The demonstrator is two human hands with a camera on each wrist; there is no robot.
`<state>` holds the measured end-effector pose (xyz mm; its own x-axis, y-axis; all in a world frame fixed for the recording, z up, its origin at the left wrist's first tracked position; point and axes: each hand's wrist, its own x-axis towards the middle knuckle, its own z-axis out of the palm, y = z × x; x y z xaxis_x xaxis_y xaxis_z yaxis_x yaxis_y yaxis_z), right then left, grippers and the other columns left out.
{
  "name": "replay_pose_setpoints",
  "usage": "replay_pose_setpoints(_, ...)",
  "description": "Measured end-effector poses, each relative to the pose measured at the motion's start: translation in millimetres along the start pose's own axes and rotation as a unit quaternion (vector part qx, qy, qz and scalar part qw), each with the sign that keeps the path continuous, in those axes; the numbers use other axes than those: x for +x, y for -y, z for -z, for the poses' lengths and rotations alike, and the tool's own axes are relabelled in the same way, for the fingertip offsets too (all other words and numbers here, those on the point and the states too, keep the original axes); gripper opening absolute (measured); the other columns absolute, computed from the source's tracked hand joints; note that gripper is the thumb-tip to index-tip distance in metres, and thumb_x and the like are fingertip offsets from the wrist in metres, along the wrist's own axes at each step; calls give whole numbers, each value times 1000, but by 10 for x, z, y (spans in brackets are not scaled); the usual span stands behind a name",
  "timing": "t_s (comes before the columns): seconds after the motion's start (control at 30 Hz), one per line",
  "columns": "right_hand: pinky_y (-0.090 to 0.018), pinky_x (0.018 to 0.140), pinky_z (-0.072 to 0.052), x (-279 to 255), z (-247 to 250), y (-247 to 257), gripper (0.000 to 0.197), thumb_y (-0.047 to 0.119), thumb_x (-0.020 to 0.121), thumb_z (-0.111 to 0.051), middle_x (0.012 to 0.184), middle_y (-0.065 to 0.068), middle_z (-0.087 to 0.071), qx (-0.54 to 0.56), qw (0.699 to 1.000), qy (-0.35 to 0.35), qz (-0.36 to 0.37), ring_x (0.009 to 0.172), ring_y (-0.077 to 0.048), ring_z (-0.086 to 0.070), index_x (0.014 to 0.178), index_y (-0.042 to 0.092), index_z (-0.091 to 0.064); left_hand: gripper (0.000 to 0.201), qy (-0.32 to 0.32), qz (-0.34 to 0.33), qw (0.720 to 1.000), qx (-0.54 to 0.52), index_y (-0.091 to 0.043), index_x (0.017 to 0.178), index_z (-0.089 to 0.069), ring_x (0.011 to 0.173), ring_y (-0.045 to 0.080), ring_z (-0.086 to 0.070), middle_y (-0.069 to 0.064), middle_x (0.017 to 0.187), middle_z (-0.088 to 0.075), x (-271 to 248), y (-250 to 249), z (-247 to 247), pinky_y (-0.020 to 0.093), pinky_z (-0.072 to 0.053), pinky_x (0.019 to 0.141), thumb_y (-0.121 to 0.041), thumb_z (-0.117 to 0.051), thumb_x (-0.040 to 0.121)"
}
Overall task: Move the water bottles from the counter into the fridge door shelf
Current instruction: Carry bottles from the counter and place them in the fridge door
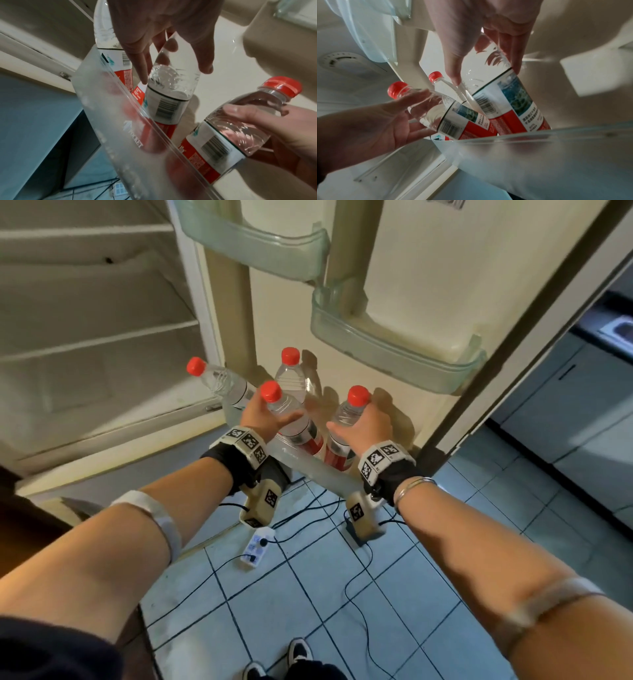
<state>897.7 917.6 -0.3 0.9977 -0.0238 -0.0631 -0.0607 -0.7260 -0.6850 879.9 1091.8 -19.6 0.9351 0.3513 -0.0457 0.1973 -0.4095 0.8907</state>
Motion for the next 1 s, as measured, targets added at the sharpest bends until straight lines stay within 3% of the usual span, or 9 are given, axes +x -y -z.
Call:
replay_pose_setpoints(0.13,-34,86,-52,11,-63,19,56,40,67,-79,108,-7,-67,0,1000,-10,-4,99,-26,-65,108,14,-53,63,-10,-23,999,-31,-9,120,-44,101,19,-53,3,110,-55,12,11,115,34,-43,96,-26,-78,69)
replay_pose_setpoints(0.27,-35,86,-52,-1,-72,19,61,41,68,-78,111,-7,-65,-3,1000,-7,-12,100,-27,-64,114,13,-49,66,-3,-22,995,-99,-13,122,-41,107,22,-58,9,121,-56,-32,14,197,34,-48,96,-16,-79,68)
replay_pose_setpoints(0.33,-32,83,-49,-21,-59,17,62,42,71,-76,111,-8,-63,-7,1000,-8,-17,100,-28,-63,116,11,-47,67,3,-23,994,-110,-13,123,-41,107,22,-58,7,119,-55,-70,15,217,32,-48,95,-14,-79,68)
replay_pose_setpoints(0.47,-33,82,-48,-90,-20,19,59,43,75,-72,106,-6,-61,-5,1000,-11,-24,99,-28,-62,117,10,-45,68,7,-24,994,-102,-16,125,-41,110,24,-58,5,120,-55,-135,21,255,35,-49,95,-15,-79,69)
replay_pose_setpoints(0.67,-31,74,-46,-209,-28,51,56,40,76,-72,104,-9,-63,-21,999,-28,-7,96,-29,-63,116,9,-46,69,7,-38,997,-68,-19,129,-38,109,23,-57,8,129,-52,-240,29,354,31,-48,91,-12,-76,71)
replay_pose_setpoints(0.8,-34,81,-47,-307,-89,66,59,38,77,-72,110,-10,-62,-11,1000,-25,-1,99,-30,-62,120,11,-43,74,11,-37,997,-71,-23,132,-36,104,20,-57,9,129,-52,-280,71,443,29,-48,87,-11,-76,70)
replay_pose_setpoints(0.87,-35,84,-48,-344,-90,78,60,36,77,-72,111,-9,-61,5,999,-33,-9,101,-29,-61,121,11,-42,75,14,-37,997,-60,-25,132,-36,107,22,-57,8,129,-52,-313,102,494,35,-50,90,-13,-77,70)
replay_pose_setpoints(1.0,-30,83,-41,-407,-61,162,63,30,78,-73,119,-9,-55,26,998,-49,8,106,-27,-56,126,10,-37,76,18,-37,998,-38,-26,132,-35,113,25,-54,9,131,-51,-388,164,585,38,-48,94,-14,-77,70)
